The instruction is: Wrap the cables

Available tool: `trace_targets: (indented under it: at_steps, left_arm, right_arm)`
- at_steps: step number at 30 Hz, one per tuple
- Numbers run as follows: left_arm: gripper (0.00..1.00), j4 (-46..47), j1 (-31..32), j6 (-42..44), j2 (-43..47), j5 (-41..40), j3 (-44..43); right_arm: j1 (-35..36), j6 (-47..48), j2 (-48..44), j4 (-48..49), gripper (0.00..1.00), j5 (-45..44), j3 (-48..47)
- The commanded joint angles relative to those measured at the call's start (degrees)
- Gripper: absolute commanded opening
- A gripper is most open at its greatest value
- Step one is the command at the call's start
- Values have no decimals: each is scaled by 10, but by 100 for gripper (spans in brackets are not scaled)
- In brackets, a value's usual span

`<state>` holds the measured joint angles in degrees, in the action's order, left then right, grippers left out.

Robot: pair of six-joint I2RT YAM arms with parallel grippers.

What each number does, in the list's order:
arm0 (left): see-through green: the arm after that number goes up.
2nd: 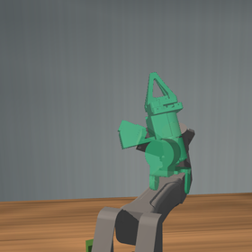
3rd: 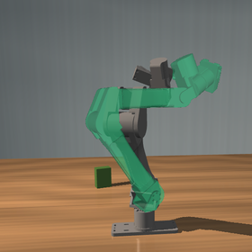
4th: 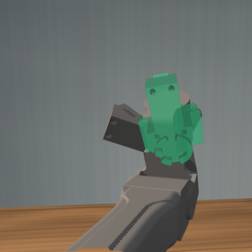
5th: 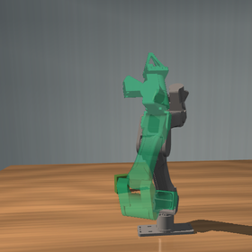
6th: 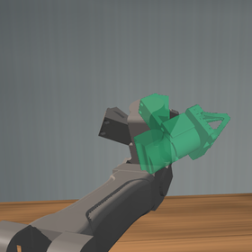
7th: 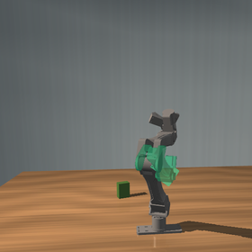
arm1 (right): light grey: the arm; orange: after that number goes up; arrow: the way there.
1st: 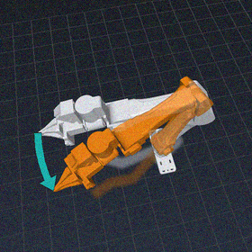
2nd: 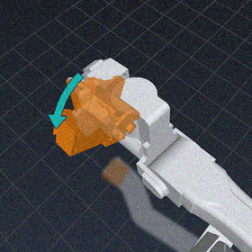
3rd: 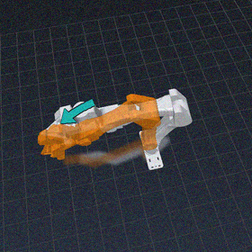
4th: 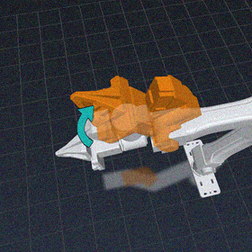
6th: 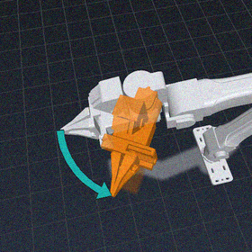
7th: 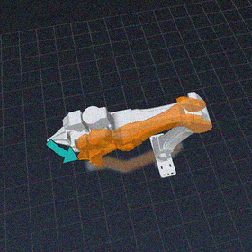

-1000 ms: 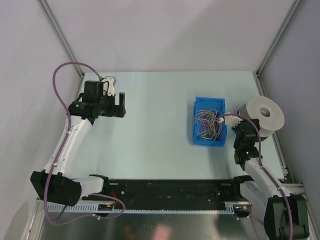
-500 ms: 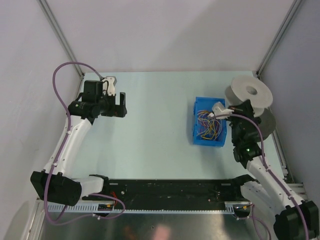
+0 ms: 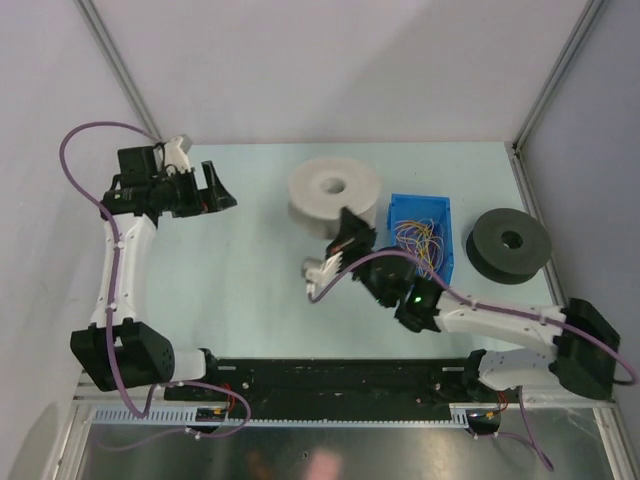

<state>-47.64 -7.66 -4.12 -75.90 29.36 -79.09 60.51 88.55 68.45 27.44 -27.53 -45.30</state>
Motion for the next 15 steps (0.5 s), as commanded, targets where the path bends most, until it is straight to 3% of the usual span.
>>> trace_targets:
  at_steps: [1,10,15]
  left_arm:
    - [99,11,-36,-11,-7,95,-25]
    - [99,19,-41,17,11,76,1]
    - [99,30,-42,15,16,64,21]
  right_arm:
    - [44,-26,76,87,0,-7,-29]
    - [59,-83,240,179,0,-11,-30]
    - [60,-106,289,185,8,-25,-30]
